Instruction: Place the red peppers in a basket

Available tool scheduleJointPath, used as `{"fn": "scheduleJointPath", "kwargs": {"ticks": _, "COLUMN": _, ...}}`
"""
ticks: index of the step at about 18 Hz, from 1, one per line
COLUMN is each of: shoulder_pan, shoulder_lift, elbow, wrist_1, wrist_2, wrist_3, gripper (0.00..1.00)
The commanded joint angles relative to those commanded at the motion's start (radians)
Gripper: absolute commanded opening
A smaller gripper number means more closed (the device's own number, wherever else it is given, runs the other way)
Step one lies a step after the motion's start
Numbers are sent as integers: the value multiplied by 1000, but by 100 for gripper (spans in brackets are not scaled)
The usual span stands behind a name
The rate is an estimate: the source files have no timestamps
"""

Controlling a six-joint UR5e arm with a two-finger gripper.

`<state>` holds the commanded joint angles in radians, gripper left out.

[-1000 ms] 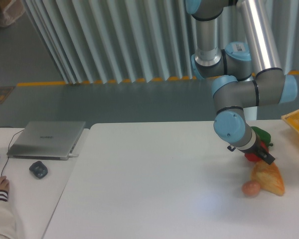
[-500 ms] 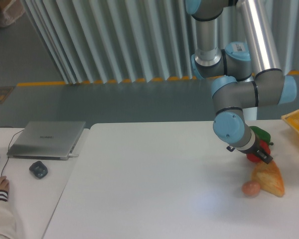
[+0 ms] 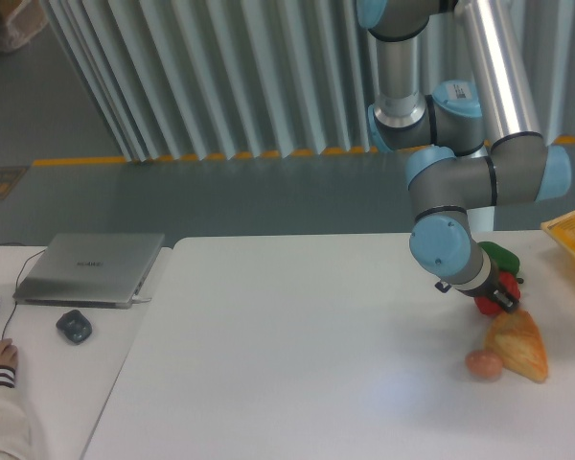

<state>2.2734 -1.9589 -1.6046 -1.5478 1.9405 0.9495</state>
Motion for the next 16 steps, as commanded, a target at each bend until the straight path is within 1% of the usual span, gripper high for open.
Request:
{"fn": "scheduleJointPath", "kwargs": {"ticks": 1, "shoulder_pan": 0, "shoulder_lift": 0, "elbow": 5, "wrist_1": 0, "wrist_2": -14, "wrist_3": -6, "gripper": 50}}
{"fn": "scheduleJointPath", "kwargs": {"ticks": 2, "shoulder_pan": 2, "shoulder_lift": 2, "elbow": 6, "wrist_1": -2, "wrist_2": -20, "wrist_3": -9, "gripper": 47}}
{"fn": "scheduleJointPath", "kwargs": {"ticks": 6, "shoulder_pan": 2, "shoulder_lift": 3, "elbow": 17, "wrist_1": -3, "wrist_2": -23, "wrist_3": -6, "gripper": 48}}
{"fn": "scheduleJointPath", "kwargs": {"ticks": 9, "shoulder_pan": 2, "shoulder_lift": 2, "elbow": 40, "wrist_1": -38, "wrist_2": -37, "wrist_3": -3, "gripper": 46}}
{"fn": "scheduleJointPath", "kwargs": {"ticks": 12, "shoulder_pan": 0, "shoulder_lift": 0, "elbow": 38, "wrist_1": -37, "wrist_2": -38, "wrist_3": -6, "gripper": 48}}
{"fn": "scheduleJointPath", "kwargs": {"ticks": 13, "shoulder_pan": 2, "shoulder_lift": 0, "elbow": 41, "wrist_1": -35, "wrist_2": -38, "wrist_3": -6, "gripper": 69}}
{"fn": "scheduleJointPath", "kwargs": {"ticks": 14, "shoulder_pan": 2, "shoulder_lift": 2, "elbow": 44, "wrist_1": -34, "wrist_2": -38, "wrist_3": -3, "gripper": 85}}
{"fn": "scheduleJointPath", "kwargs": {"ticks": 15, "shoulder_pan": 2, "shoulder_lift": 2, "elbow": 45, "wrist_1": -31, "wrist_2": -41, "wrist_3": -6, "gripper": 90}}
{"fn": "scheduleJointPath", "kwargs": {"ticks": 16, "shoulder_pan": 2, "shoulder_lift": 2, "elbow": 51, "wrist_1": -29, "wrist_2": -51, "wrist_3": -6, "gripper": 100}}
